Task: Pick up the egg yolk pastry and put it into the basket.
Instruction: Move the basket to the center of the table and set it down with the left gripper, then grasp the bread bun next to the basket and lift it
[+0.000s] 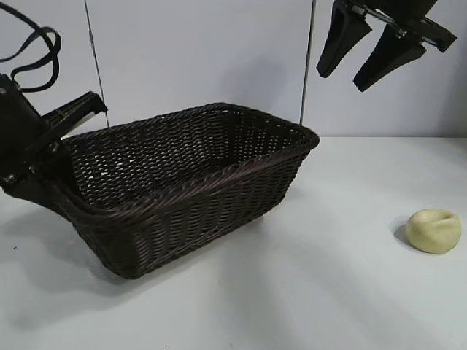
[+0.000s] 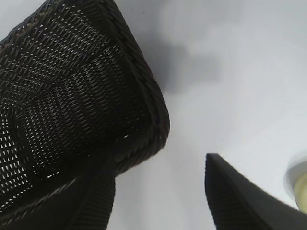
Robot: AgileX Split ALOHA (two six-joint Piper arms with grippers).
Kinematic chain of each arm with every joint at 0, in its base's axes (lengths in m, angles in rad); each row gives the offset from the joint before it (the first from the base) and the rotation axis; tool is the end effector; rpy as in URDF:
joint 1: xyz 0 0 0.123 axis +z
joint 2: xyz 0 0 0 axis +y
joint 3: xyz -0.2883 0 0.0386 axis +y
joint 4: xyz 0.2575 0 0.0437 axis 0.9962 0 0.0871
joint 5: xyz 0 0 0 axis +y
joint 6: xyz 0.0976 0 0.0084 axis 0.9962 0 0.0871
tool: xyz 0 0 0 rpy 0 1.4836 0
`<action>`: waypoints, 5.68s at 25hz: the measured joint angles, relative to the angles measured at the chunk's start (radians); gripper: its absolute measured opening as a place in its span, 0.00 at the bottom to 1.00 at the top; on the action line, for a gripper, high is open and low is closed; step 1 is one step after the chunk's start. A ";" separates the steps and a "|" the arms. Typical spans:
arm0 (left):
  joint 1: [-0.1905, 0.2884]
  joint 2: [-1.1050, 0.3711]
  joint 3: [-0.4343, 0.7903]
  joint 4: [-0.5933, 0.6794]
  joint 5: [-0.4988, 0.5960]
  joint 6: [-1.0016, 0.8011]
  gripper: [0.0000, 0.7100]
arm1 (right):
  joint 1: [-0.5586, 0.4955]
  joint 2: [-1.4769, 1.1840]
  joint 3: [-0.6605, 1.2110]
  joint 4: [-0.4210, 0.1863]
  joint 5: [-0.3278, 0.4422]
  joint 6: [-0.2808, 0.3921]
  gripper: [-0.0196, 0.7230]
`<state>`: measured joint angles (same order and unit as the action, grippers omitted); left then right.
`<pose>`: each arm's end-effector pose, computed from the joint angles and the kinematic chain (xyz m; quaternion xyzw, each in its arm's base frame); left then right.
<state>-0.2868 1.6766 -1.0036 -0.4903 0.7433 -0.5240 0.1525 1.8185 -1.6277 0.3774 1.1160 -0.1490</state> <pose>0.3029 -0.1219 0.1906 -0.2704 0.9376 -0.2158 0.0347 0.3938 0.0934 0.3012 -0.0941 0.9639 0.1806 0.1713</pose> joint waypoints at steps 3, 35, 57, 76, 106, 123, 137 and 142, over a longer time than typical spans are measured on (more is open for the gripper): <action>0.003 0.023 -0.053 0.013 0.052 0.062 0.14 | 0.000 0.000 0.000 0.000 0.000 0.000 0.58; 0.088 0.411 -0.556 0.057 0.359 0.589 0.14 | 0.000 0.000 0.000 0.000 0.000 0.000 0.58; 0.085 0.473 -0.565 -0.024 0.327 0.630 0.66 | 0.000 0.000 0.000 0.000 -0.008 0.000 0.58; 0.085 0.185 -0.566 0.041 0.415 0.630 0.83 | 0.000 0.000 0.000 0.000 -0.009 0.000 0.58; -0.078 0.066 -0.469 -0.128 0.283 0.627 0.83 | 0.000 0.000 0.000 0.001 -0.017 0.000 0.58; -0.078 0.066 -0.468 -0.116 0.283 0.627 0.83 | -0.051 0.000 0.000 -0.238 0.024 0.085 0.75; -0.078 0.066 -0.468 -0.116 0.283 0.627 0.83 | -0.186 0.123 0.000 -0.234 0.098 0.074 0.77; -0.078 0.066 -0.468 -0.116 0.283 0.627 0.83 | -0.186 0.139 0.012 -0.232 0.097 0.065 0.78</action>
<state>-0.3646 1.7425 -1.4717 -0.6062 1.0262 0.1028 -0.0331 1.9576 -1.6158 0.1450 1.2129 -0.0837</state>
